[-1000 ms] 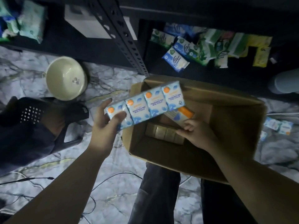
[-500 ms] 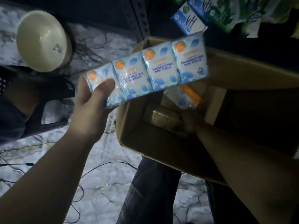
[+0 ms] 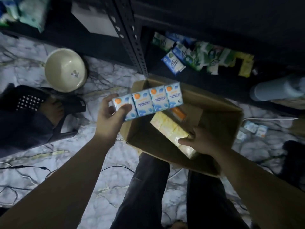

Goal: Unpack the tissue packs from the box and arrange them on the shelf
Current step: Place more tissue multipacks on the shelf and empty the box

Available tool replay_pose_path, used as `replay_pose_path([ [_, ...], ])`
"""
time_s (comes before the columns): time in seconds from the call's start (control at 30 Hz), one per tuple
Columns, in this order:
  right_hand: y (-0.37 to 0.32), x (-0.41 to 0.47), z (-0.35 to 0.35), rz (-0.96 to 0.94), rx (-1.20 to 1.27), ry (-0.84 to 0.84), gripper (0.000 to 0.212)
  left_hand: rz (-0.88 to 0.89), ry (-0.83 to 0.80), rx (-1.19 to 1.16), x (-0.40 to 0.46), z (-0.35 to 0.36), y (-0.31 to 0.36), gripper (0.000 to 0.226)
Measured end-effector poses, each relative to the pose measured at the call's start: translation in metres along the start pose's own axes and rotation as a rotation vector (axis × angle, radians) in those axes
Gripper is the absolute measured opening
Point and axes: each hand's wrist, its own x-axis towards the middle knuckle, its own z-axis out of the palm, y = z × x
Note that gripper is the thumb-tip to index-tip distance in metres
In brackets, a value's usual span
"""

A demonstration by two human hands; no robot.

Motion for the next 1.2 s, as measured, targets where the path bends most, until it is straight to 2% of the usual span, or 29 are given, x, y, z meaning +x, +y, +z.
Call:
replay_pose_path([
  [0.07, -0.008, -0.039, -0.022, -0.010, 0.032, 0.036, 0.082, 0.001, 0.005, 0.010, -0.021, 0.000, 0.023, 0.064],
  [0.17, -0.027, -0.108, -0.058, -0.029, 0.033, 0.091, 0.038, 0.017, -0.012, 0.002, -0.054, 0.003, 0.061, 0.063],
  [0.2, -0.033, -0.132, -0.070, -0.046, 0.018, 0.109, 0.034, 0.029, -0.018, -0.007, -0.066, 0.004, 0.075, 0.059],
  [0.43, -0.080, -0.286, -0.156, -0.167, -0.002, 0.231, 0.044, 0.223, -0.134, -0.038, -0.163, 0.013, 0.203, 0.046],
  [0.63, -0.126, -0.403, -0.233, -0.279, 0.005, 0.348, 0.035, 0.414, -0.226, -0.128, -0.230, 0.020, 0.307, 0.040],
  [0.93, -0.170, -0.568, -0.321, -0.486, -0.023, 0.504, 0.046, 0.804, -0.324, -0.220, -0.338, 0.025, 0.445, 0.047],
  [1.07, -0.190, -0.636, -0.353, -0.567, -0.117, 0.562, 0.040, 0.955, -0.366, -0.255, -0.380, 0.025, 0.496, 0.067],
  [1.2, -0.205, -0.703, -0.380, -0.673, -0.197, 0.715, 0.039, 1.129, -0.401, -0.299, -0.424, 0.028, 0.553, 0.059],
])
